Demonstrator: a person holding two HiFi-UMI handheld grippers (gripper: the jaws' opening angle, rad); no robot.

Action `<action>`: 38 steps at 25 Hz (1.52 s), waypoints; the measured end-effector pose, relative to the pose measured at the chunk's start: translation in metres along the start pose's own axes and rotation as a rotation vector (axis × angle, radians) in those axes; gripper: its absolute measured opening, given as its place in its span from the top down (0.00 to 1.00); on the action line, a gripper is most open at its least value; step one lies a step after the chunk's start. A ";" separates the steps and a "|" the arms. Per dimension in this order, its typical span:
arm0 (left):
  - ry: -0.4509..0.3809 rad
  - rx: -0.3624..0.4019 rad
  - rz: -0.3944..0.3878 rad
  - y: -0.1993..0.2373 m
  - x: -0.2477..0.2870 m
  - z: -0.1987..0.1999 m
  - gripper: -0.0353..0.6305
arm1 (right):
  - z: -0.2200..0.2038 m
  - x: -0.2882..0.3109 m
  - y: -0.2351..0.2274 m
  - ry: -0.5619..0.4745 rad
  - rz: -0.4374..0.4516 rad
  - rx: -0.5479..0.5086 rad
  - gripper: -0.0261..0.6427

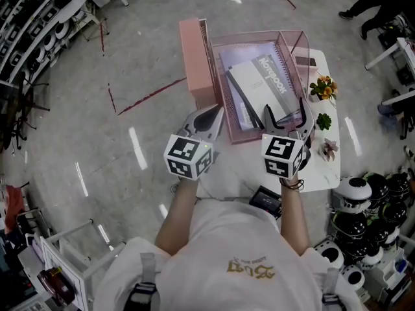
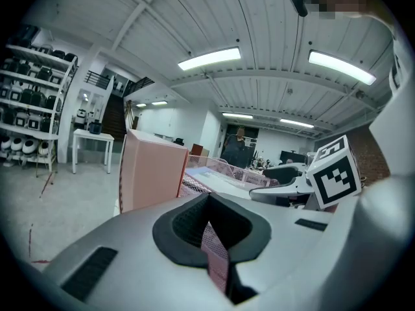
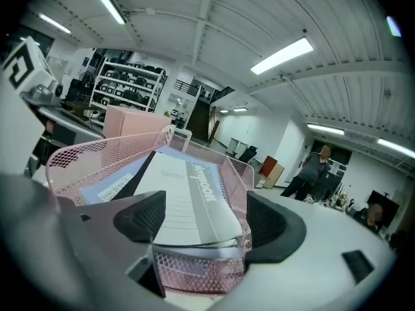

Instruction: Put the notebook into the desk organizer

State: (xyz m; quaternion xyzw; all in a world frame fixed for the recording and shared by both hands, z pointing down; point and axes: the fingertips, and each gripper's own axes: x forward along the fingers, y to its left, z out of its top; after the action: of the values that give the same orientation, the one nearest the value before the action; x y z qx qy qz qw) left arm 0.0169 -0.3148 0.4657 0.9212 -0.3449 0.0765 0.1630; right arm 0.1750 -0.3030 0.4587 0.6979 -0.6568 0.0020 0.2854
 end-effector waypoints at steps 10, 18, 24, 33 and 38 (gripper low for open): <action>-0.044 -0.052 -0.005 -0.009 -0.016 0.002 0.92 | -0.006 -0.030 0.007 -0.038 0.096 0.293 0.51; -0.071 -0.039 -0.017 -0.029 -0.044 0.002 0.92 | -0.004 -0.073 0.017 -0.105 0.194 0.512 0.78; -0.092 -0.035 -0.044 -0.049 -0.064 0.001 0.92 | -0.004 -0.111 0.026 -0.164 0.238 0.583 0.94; -0.082 -0.026 -0.070 -0.071 -0.085 -0.017 0.92 | -0.033 -0.147 0.044 -0.129 0.285 0.654 0.94; -0.080 -0.016 -0.064 -0.076 -0.095 -0.023 0.92 | -0.043 -0.161 0.042 -0.132 0.243 0.660 0.94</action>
State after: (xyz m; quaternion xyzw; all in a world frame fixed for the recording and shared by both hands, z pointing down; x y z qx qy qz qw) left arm -0.0043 -0.1950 0.4441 0.9328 -0.3221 0.0316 0.1586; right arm 0.1299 -0.1376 0.4506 0.6681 -0.7159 0.2029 -0.0007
